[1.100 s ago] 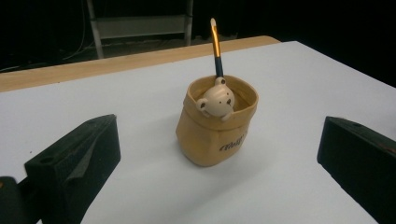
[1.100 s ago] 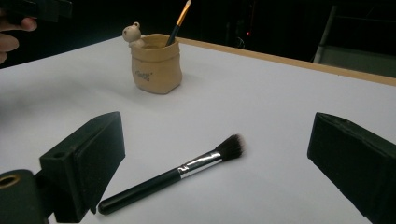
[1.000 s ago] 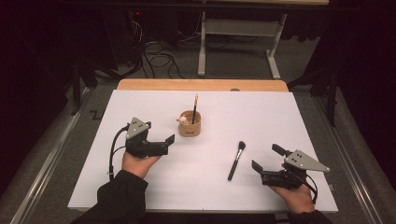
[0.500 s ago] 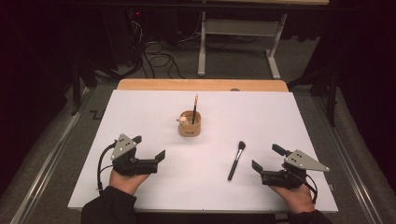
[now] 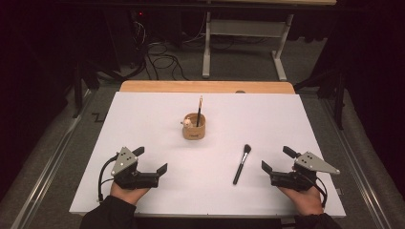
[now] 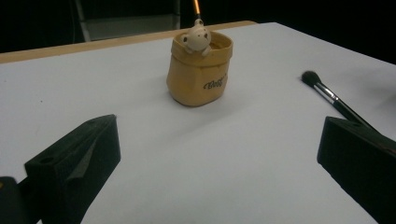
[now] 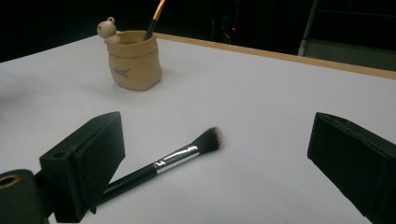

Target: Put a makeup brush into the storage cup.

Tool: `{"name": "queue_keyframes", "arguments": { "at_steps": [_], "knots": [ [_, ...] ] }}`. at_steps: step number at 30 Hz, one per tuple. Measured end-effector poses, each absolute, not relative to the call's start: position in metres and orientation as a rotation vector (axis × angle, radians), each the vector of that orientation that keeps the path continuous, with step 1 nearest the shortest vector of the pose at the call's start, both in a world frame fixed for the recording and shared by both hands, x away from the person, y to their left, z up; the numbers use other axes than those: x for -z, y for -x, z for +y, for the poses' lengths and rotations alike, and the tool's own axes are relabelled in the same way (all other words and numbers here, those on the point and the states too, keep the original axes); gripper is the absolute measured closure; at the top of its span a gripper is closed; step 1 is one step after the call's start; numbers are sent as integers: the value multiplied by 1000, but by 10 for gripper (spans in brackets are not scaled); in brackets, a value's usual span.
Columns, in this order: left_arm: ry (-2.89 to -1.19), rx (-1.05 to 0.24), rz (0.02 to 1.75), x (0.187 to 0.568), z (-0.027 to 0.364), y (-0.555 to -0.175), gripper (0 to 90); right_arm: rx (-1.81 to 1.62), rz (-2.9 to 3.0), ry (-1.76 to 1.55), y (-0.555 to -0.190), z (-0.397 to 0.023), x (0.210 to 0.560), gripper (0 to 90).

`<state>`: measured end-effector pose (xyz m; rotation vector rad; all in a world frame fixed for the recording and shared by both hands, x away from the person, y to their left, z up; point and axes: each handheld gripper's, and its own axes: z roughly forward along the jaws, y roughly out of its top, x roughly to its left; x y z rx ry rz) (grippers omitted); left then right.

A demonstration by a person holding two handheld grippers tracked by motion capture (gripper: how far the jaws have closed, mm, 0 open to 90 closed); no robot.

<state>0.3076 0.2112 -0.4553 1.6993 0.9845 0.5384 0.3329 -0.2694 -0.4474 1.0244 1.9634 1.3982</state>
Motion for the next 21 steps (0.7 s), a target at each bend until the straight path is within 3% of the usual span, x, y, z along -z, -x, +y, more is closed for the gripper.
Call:
{"name": "queue_keyframes", "arguments": {
  "at_steps": [21],
  "knots": [
    [-1697,-509,951,457,211,-309,2,-1299,1919,-1102,-337,-280,455,51]
  ]
}}
